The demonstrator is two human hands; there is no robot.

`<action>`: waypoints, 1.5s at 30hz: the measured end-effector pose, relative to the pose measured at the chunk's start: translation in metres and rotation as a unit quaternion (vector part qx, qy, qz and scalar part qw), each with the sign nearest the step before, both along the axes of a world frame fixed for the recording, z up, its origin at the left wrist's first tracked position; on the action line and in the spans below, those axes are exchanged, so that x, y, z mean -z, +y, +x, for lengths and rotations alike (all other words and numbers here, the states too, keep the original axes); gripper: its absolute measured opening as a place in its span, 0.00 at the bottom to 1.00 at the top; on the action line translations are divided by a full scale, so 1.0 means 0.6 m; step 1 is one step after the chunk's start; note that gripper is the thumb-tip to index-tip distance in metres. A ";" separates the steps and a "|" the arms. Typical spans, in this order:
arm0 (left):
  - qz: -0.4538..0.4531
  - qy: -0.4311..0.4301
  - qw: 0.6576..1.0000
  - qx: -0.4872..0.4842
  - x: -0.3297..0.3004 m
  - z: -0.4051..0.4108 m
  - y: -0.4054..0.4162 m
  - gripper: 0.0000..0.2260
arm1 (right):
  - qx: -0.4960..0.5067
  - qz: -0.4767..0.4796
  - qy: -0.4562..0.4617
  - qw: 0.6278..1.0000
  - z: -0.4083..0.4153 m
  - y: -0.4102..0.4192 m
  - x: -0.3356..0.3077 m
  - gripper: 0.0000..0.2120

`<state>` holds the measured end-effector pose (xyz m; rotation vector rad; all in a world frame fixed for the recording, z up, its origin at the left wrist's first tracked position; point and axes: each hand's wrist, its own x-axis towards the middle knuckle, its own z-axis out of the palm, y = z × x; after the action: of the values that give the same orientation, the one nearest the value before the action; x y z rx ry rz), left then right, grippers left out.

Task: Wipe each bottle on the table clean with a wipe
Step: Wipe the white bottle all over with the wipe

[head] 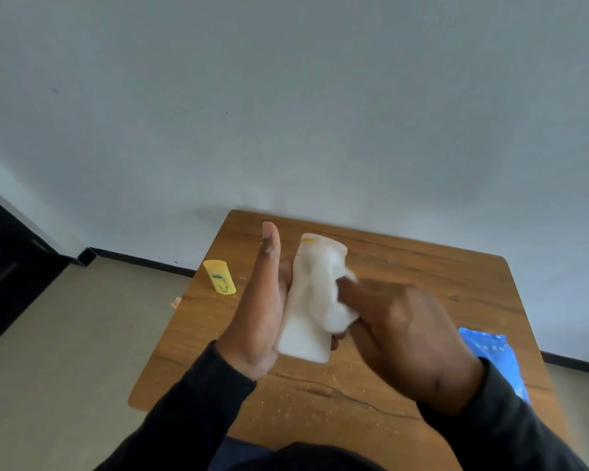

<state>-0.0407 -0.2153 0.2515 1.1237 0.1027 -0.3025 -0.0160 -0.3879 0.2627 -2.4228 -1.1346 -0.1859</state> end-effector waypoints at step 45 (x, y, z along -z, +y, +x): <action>-0.087 -0.005 0.992 -0.093 -0.001 0.014 0.015 0.34 | -0.055 0.027 0.039 0.997 -0.016 -0.010 0.006 0.15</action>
<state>-0.0322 -0.2063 0.2522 0.9352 0.1677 -0.1350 -0.0257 -0.3939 0.2592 -2.2938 -1.2075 -0.0858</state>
